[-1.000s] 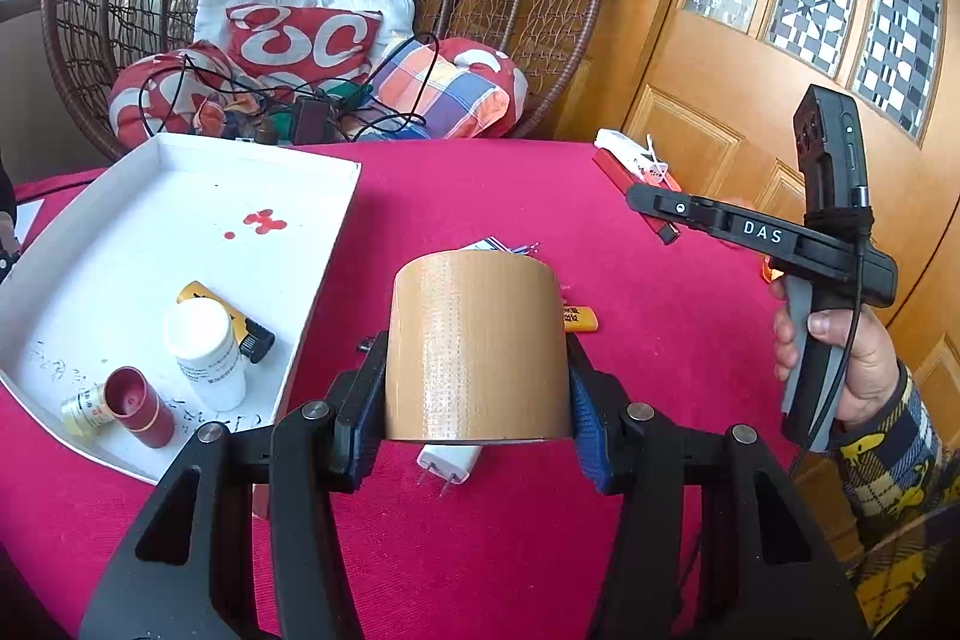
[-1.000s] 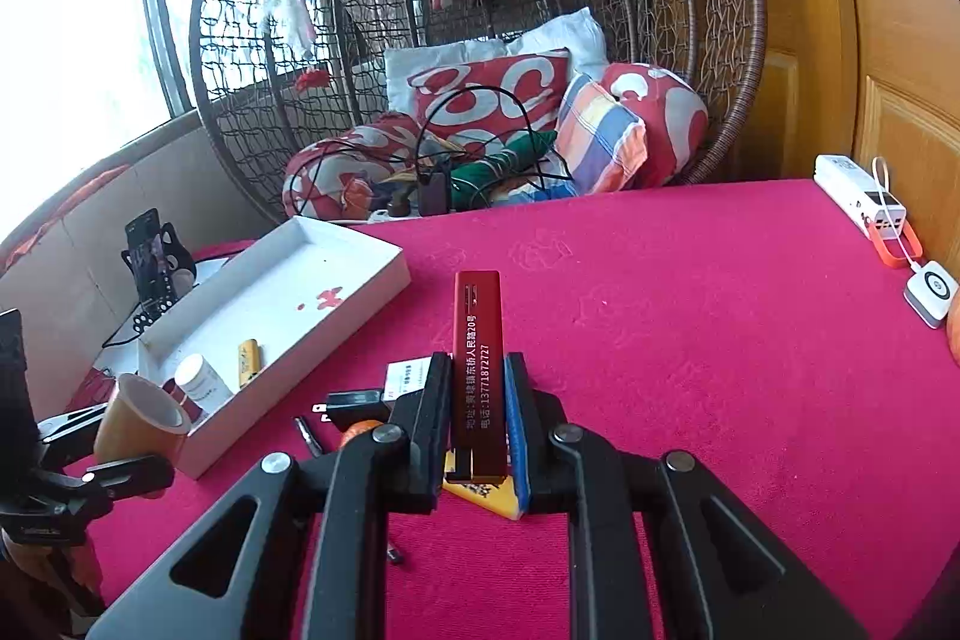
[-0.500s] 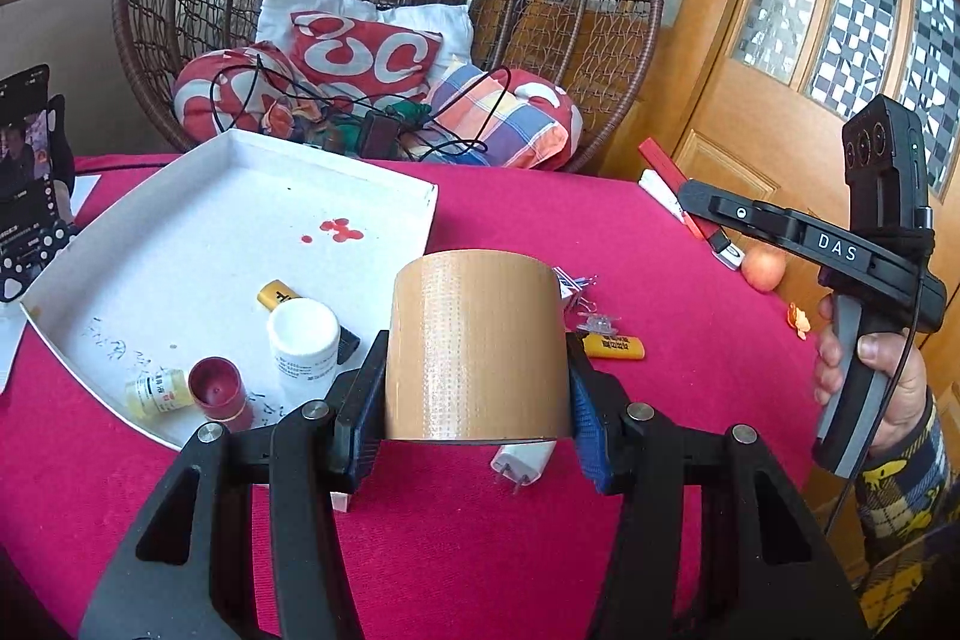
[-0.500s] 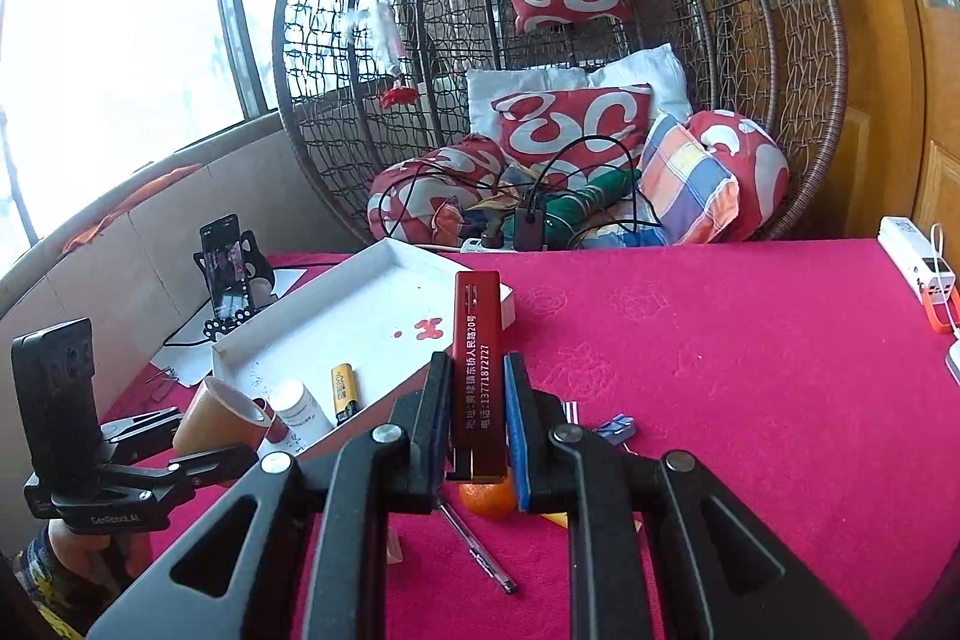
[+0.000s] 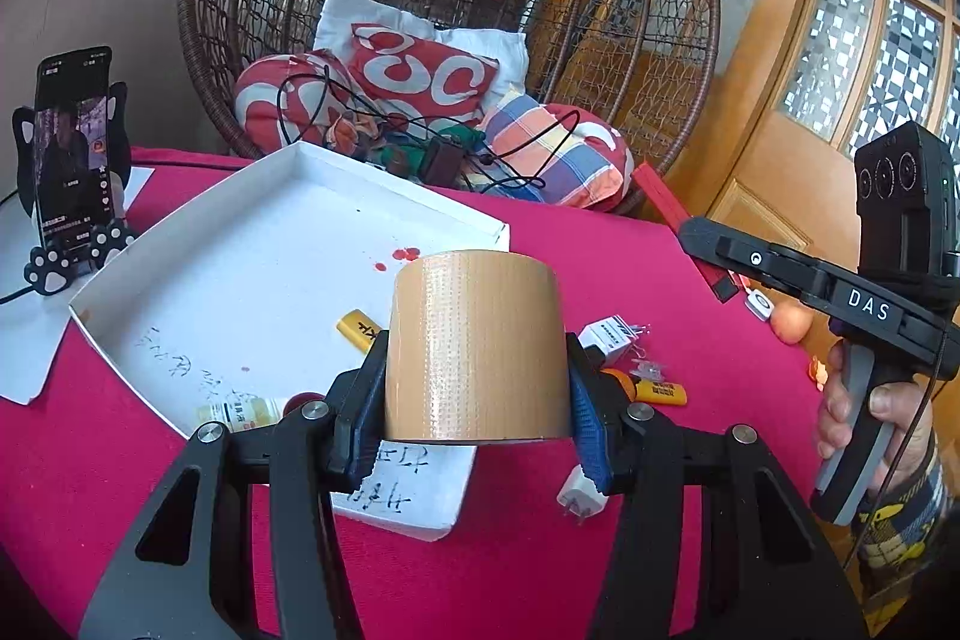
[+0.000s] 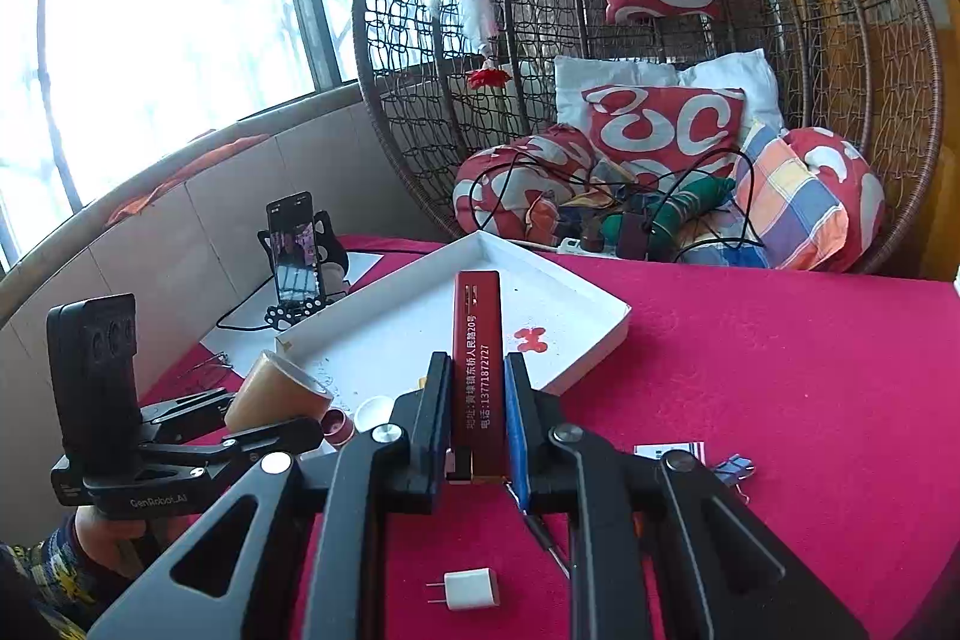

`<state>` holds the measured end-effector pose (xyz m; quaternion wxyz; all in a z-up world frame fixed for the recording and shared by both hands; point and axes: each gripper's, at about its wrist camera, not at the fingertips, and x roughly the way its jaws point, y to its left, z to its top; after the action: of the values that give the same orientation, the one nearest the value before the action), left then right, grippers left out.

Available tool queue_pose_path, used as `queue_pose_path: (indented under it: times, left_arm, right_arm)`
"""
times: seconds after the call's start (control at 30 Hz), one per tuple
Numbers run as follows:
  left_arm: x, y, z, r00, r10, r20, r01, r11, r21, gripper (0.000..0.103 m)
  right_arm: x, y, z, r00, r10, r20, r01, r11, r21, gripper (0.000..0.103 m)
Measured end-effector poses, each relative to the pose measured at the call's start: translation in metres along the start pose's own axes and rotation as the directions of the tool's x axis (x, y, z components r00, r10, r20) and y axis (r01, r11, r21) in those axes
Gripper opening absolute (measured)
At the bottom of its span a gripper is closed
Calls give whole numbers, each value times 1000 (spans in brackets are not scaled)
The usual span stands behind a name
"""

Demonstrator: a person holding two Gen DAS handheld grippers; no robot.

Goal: Organize rigid objects
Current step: 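Carry tape roll and red lighter into the white tray and open both grippers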

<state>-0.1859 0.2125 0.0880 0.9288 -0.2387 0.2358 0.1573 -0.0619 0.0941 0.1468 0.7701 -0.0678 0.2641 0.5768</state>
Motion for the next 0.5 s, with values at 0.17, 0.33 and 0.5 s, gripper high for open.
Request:
queue_pose_path:
  times: [0.17, 0.33, 0.5]
  left_arm:
    - [10, 23, 14, 999, 46, 2, -46, 997, -57, 52]
    - [25, 50, 20, 995, 98, -9, -99, 986, -134, 52]
    - [43, 73, 29, 987, 155, -29, -158, 973, -169, 52]
  right_arm:
    - [30, 12, 8, 997, 61, -41, -61, 998, 10, 15]
    - [72, 27, 4, 991, 91, -103, -90, 996, 13, 15]
    - [111, 35, 2, 984, 86, -155, -83, 996, 26, 16]
